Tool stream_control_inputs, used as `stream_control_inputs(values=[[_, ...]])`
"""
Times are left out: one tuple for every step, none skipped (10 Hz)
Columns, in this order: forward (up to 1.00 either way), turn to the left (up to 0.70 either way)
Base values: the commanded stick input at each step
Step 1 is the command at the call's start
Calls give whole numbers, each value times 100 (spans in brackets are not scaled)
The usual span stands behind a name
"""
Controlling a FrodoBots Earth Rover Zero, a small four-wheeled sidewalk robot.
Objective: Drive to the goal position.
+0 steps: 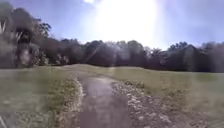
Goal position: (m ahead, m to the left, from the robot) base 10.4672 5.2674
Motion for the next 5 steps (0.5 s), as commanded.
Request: stream_control_inputs(values=[[85, 0], [85, 0], [85, 9], [85, 27], [85, 9]])
